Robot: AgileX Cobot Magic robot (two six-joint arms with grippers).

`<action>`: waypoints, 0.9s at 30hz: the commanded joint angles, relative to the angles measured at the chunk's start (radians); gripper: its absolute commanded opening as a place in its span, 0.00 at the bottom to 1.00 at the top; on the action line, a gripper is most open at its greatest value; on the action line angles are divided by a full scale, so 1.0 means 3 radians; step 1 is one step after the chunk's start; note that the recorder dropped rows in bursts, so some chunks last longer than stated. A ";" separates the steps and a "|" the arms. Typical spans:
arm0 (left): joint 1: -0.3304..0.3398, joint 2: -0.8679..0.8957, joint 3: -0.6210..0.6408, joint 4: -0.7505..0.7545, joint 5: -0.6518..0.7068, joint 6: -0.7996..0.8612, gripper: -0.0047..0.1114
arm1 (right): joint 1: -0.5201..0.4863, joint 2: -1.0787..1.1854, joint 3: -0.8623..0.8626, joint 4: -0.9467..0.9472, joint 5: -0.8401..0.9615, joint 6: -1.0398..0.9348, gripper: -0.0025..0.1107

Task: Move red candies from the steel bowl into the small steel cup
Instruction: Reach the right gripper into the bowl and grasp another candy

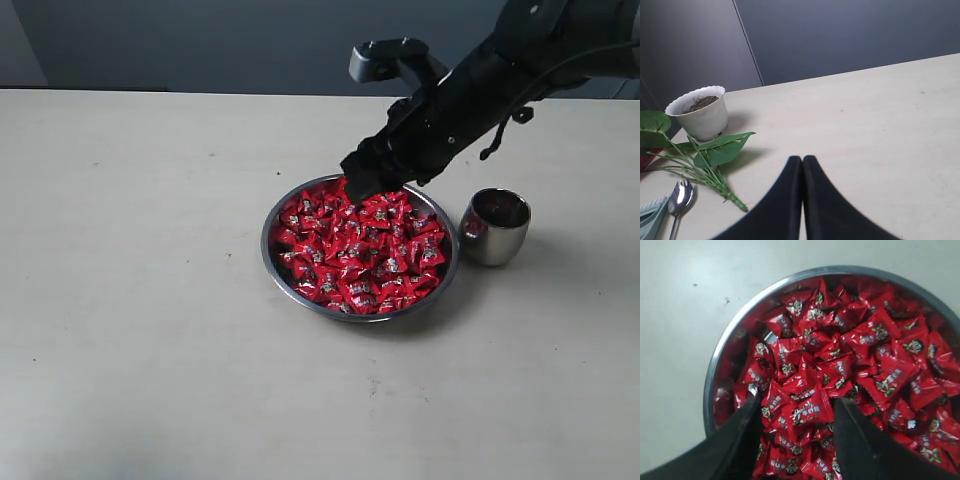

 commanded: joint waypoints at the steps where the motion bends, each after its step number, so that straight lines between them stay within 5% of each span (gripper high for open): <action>1: -0.0010 -0.0013 0.0013 0.0022 -0.0037 -0.0012 0.04 | 0.0050 0.0170 -0.0009 -0.0026 -0.0027 -0.0011 0.42; 21: -0.0010 -0.0013 0.0013 0.0022 -0.0037 -0.0012 0.04 | 0.0166 0.0623 -0.0009 -0.0062 -0.0345 0.0264 0.40; 27: -0.0010 -0.0013 0.0013 0.0022 -0.0037 -0.0012 0.04 | 0.0175 0.0676 -0.0009 -0.0062 -0.0080 0.0264 0.04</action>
